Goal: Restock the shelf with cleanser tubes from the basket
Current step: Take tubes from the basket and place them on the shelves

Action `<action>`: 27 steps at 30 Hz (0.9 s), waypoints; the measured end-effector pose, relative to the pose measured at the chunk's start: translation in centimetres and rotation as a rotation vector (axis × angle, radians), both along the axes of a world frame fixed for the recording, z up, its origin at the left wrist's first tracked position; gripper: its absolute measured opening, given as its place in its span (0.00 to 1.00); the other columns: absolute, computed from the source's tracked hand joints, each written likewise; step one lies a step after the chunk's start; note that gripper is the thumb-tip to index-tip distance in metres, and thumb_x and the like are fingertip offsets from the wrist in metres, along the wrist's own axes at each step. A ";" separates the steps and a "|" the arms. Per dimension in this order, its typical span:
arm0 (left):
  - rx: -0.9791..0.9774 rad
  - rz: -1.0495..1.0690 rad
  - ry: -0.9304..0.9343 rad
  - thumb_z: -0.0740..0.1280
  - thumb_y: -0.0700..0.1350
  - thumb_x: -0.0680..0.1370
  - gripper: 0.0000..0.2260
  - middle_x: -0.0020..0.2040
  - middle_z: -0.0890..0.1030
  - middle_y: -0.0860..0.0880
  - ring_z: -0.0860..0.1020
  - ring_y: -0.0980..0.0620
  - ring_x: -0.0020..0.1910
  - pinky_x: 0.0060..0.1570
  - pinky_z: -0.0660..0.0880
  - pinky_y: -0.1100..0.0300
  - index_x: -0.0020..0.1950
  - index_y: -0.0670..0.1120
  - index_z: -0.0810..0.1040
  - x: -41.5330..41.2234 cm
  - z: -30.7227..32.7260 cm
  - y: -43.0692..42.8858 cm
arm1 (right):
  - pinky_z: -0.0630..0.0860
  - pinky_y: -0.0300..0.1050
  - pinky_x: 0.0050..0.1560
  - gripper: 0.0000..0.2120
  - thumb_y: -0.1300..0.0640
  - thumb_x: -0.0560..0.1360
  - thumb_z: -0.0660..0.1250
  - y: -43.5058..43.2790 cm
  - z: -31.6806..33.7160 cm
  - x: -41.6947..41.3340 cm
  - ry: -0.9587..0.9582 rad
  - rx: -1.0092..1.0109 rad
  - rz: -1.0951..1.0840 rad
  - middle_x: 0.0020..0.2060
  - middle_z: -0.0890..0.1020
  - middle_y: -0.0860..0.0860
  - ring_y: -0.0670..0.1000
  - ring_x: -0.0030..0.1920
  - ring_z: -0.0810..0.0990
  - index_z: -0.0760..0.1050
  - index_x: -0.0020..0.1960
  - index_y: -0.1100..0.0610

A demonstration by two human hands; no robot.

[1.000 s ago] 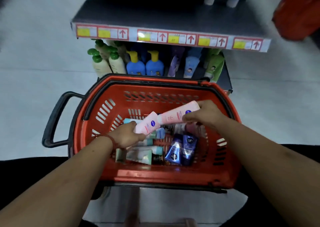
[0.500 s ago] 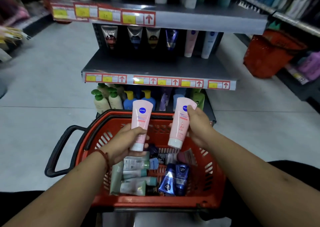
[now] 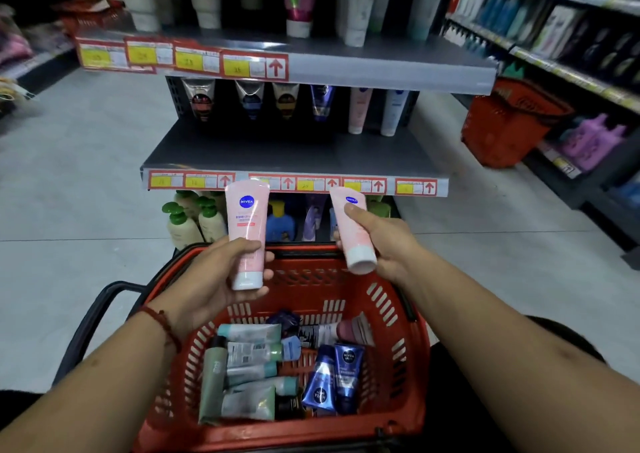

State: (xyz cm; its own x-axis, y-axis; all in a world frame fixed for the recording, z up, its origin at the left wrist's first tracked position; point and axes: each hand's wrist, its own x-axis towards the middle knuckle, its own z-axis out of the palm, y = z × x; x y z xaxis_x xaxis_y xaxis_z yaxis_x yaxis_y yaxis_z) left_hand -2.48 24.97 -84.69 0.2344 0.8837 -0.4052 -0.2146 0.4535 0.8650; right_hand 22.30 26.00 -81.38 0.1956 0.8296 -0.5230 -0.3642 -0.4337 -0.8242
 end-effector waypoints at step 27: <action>0.102 0.141 0.102 0.76 0.43 0.73 0.17 0.40 0.82 0.42 0.81 0.44 0.36 0.37 0.82 0.51 0.59 0.39 0.78 2.6 0.3 -2.4 | 0.82 0.48 0.32 0.21 0.59 0.74 0.75 -2.4 0.5 0.0 -0.294 0.121 0.118 0.44 0.79 0.60 0.53 0.32 0.80 0.70 0.62 0.60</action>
